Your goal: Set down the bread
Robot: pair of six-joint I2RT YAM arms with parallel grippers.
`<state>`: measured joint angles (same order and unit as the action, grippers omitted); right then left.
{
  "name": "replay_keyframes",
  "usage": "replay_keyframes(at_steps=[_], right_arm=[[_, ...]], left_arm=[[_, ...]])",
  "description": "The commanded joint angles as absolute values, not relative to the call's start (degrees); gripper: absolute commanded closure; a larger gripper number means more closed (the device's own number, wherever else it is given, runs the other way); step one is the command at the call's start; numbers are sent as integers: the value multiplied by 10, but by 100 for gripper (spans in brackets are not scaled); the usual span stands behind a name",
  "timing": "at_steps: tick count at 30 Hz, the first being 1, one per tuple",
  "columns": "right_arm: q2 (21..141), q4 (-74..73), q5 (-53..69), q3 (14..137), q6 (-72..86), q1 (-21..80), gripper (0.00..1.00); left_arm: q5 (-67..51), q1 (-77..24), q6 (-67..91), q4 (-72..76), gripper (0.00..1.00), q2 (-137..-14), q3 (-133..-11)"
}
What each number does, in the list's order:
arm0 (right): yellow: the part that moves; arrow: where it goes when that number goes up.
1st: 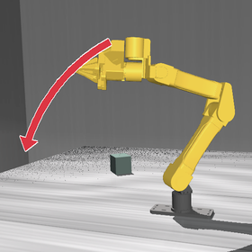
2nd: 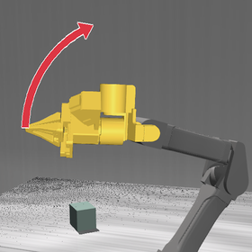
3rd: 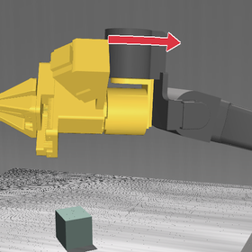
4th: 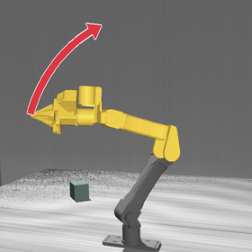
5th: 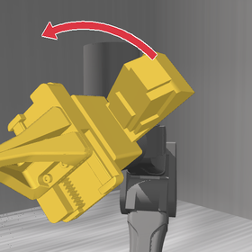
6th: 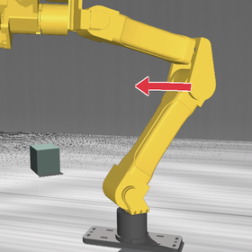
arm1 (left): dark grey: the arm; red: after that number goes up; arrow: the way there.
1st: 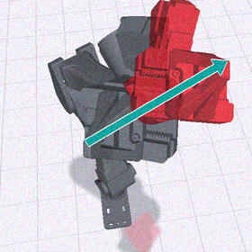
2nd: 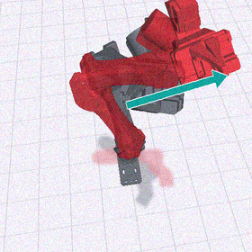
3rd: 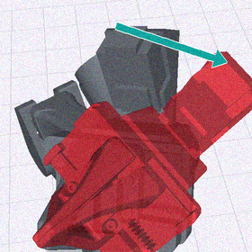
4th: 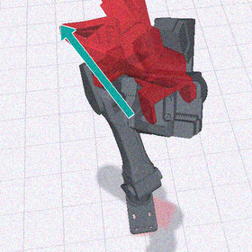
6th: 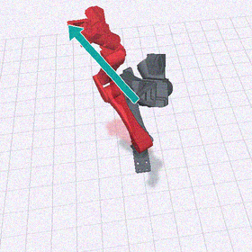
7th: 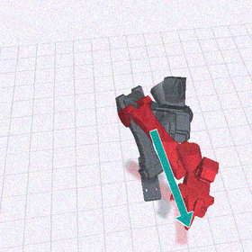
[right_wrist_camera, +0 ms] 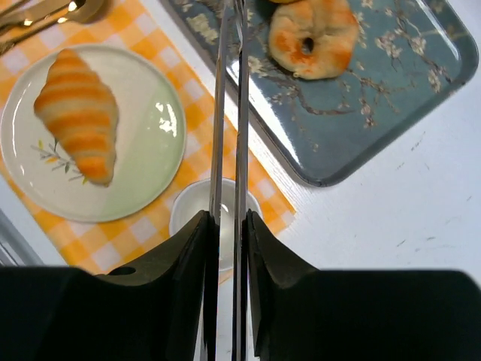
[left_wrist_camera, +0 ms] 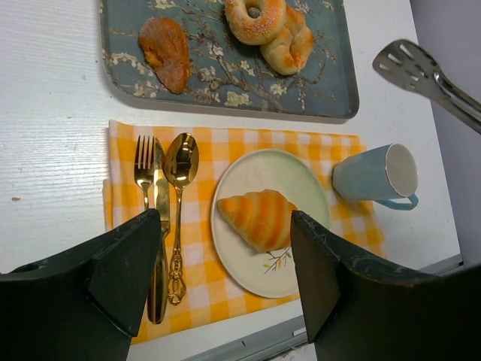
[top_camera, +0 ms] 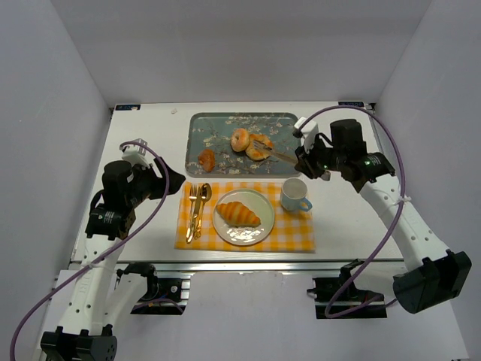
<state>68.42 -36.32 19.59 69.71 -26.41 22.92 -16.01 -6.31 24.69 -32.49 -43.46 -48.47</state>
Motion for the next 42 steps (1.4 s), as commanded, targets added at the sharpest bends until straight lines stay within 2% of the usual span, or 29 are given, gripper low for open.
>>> replay_keyframes(at_steps=[1,9,16,23,26,27,29,30,37,42], right_arm=[[692,-306,186,713,-198,194,70],[734,-212,131,618,-84,-15,71],[814,-36,27,460,-79,-40,69],[896,-50,4,462,-73,-40,54],[912,-70,21,466,-102,-40,37],[912,-77,28,467,-111,-41,25],[904,-97,47,474,-131,-44,19],[890,-108,53,478,-140,-46,12],[798,-169,89,541,-178,-58,11],[739,-113,149,563,-194,-59,11]], left_arm=[[-171,-61,243,-314,21,-434,-496],[-189,-61,257,-289,21,-425,-470],[-197,-61,255,-280,21,-428,-461],[-200,-61,257,-274,21,-432,-462],[-200,-61,261,-270,21,-431,-461],[-200,-61,263,-268,21,-430,-459],[-198,-61,263,-268,21,-429,-459],[-196,-61,263,-271,21,-430,-461],[-192,-61,260,-275,21,-435,-461],[-194,-61,256,-277,21,-448,-471]])
